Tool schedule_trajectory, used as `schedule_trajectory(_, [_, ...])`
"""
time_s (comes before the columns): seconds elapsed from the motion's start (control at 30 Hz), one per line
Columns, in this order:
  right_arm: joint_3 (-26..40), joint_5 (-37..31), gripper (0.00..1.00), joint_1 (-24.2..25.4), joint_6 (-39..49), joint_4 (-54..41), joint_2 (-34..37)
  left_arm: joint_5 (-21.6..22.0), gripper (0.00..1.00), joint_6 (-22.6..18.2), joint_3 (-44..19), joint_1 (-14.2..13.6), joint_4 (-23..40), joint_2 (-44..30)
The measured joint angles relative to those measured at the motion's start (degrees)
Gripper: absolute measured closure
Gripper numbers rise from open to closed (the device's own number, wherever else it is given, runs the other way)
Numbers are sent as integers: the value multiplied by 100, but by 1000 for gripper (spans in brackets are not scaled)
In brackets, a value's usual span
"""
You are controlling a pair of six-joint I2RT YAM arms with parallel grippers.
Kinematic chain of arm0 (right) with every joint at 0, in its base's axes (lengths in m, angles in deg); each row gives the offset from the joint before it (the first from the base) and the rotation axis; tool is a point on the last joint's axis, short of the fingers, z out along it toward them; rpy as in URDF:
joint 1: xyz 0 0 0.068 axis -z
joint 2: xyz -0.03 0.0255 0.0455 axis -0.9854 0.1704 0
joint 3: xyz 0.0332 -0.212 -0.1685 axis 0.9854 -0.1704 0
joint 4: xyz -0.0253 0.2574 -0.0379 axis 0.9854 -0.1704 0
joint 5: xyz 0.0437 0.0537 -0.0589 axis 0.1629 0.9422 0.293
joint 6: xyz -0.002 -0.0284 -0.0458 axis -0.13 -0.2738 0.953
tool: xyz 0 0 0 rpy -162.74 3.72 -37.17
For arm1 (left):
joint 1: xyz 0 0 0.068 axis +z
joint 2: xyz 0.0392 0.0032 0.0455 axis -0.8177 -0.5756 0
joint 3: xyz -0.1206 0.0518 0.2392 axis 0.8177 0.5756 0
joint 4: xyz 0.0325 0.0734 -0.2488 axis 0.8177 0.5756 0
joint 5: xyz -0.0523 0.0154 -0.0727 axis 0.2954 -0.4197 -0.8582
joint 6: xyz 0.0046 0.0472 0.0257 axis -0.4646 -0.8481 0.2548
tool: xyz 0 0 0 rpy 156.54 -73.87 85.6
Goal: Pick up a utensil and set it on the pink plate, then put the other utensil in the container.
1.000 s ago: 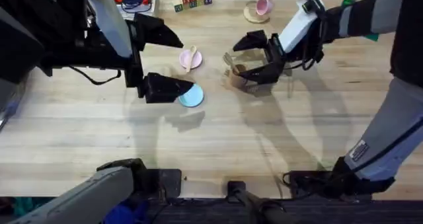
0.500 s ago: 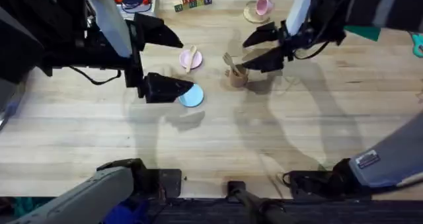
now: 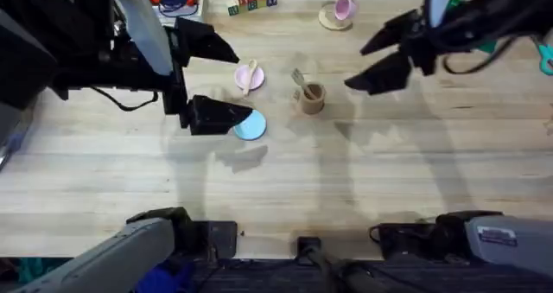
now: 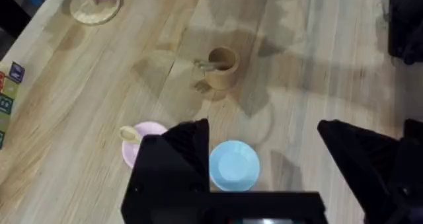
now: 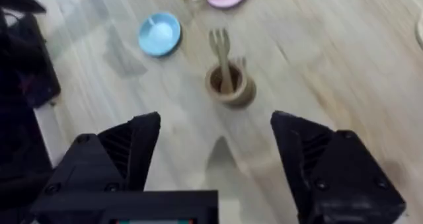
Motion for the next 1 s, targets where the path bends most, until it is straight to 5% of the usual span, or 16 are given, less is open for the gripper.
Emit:
schedule_trajectory(0.23, [0, -1036, 5, 0, -619, -827, -1117, 451, 7, 603, 0, 0, -18, 0])
schedule_trajectory(0.4, [0, -1550, 5, 0, -1147, -1352, -1772, 887, 5, 1896, -20, 0, -8, 0])
schedule_trajectory(0.6, [0, -1731, 5, 0, -1343, -1578, -2258, 2123, 5, 3700, -801, 2, 490, 1])
schedule_trajectory(0.77, [0, -1776, 5, 0, -1401, -1626, -2343, 2556, 5, 4037, -1585, 2, 994, 194])
schedule_trajectory(1.0, [0, -1805, 5, 0, -1406, -1626, -2340, 2755, 5, 4123, -1725, 0, 1468, 1149])
